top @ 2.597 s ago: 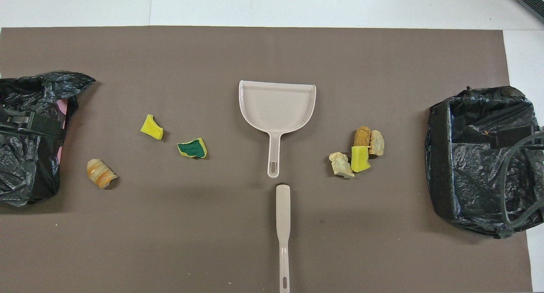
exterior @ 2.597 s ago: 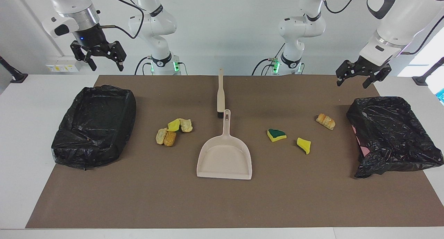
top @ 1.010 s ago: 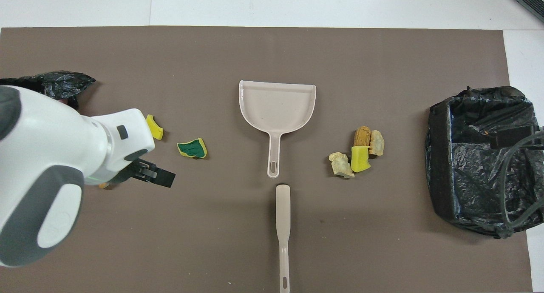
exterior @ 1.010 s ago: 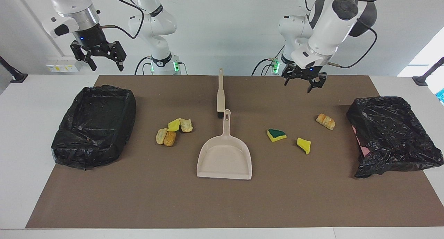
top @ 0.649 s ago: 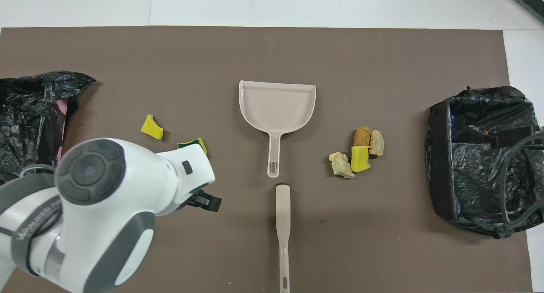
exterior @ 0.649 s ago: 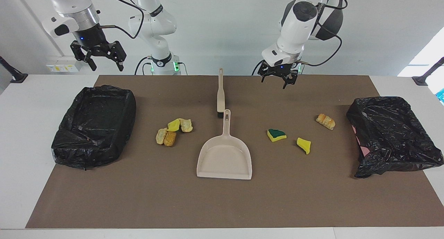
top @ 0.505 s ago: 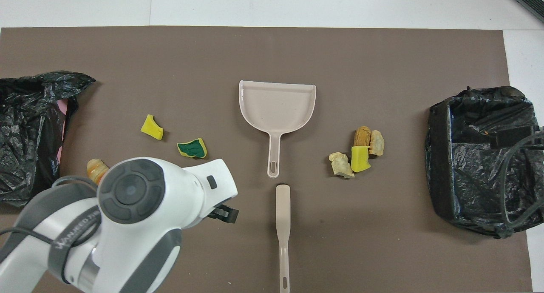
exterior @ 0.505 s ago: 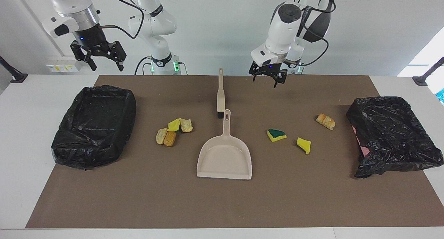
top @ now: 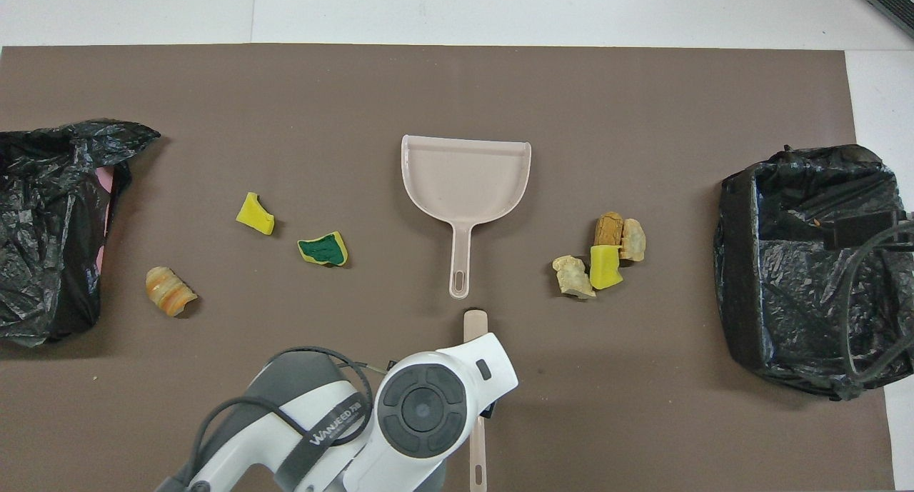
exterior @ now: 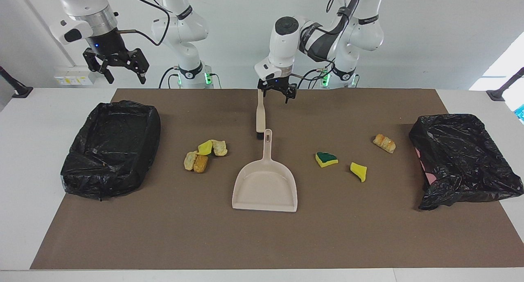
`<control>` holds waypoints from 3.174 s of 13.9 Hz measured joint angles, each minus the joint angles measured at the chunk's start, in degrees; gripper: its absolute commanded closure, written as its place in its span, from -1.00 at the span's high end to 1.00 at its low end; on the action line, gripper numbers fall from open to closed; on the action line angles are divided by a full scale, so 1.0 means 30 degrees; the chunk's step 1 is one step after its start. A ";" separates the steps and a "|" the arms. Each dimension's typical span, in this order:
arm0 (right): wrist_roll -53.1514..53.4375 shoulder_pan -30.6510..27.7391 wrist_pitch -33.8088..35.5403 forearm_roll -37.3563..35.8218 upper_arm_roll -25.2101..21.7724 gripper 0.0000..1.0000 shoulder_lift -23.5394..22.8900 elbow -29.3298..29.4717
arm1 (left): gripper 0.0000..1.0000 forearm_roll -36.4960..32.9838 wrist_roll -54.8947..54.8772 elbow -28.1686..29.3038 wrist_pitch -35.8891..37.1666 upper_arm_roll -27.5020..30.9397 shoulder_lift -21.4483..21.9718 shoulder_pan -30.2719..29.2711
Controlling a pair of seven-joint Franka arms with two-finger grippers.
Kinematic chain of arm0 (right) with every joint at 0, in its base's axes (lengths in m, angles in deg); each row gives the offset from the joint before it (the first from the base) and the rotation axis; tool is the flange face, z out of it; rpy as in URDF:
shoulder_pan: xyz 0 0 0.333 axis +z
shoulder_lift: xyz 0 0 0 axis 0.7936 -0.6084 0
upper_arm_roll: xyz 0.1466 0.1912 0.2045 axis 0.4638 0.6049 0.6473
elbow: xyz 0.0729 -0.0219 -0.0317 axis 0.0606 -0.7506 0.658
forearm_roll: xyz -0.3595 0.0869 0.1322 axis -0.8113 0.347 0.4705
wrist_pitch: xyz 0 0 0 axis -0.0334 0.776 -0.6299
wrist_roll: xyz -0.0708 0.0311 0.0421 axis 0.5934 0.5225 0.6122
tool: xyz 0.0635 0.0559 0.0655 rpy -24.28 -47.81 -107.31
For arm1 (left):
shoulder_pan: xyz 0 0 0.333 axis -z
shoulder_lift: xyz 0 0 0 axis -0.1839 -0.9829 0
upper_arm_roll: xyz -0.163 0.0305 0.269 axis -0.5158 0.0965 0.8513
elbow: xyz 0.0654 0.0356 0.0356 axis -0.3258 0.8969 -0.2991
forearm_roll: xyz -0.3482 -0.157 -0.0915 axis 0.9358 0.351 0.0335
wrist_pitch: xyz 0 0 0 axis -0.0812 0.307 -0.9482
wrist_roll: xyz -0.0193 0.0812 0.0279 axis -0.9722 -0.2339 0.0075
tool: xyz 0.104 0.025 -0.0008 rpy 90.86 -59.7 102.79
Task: Sweep and dump trash in bin
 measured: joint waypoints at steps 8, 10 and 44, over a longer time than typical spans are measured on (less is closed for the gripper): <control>0.0000 0.0000 0.0000 0.0000 0.0000 1.00 0.0000 0.0000 | 1.00 0.0000 0.4071 0.1866 -0.3288 -0.0004 -0.0915 0.2945; 0.0000 0.0000 0.0000 0.0000 0.0000 1.00 0.0000 0.0000 | 1.00 0.0000 0.4190 0.2117 -0.3749 0.0008 -0.1180 0.3204; 0.0369 0.3310 -0.1782 0.0782 0.0575 1.00 -0.1535 -0.0380 | -1.00 -0.6686 0.9490 -0.0182 0.8960 0.0886 -0.0167 -1.0845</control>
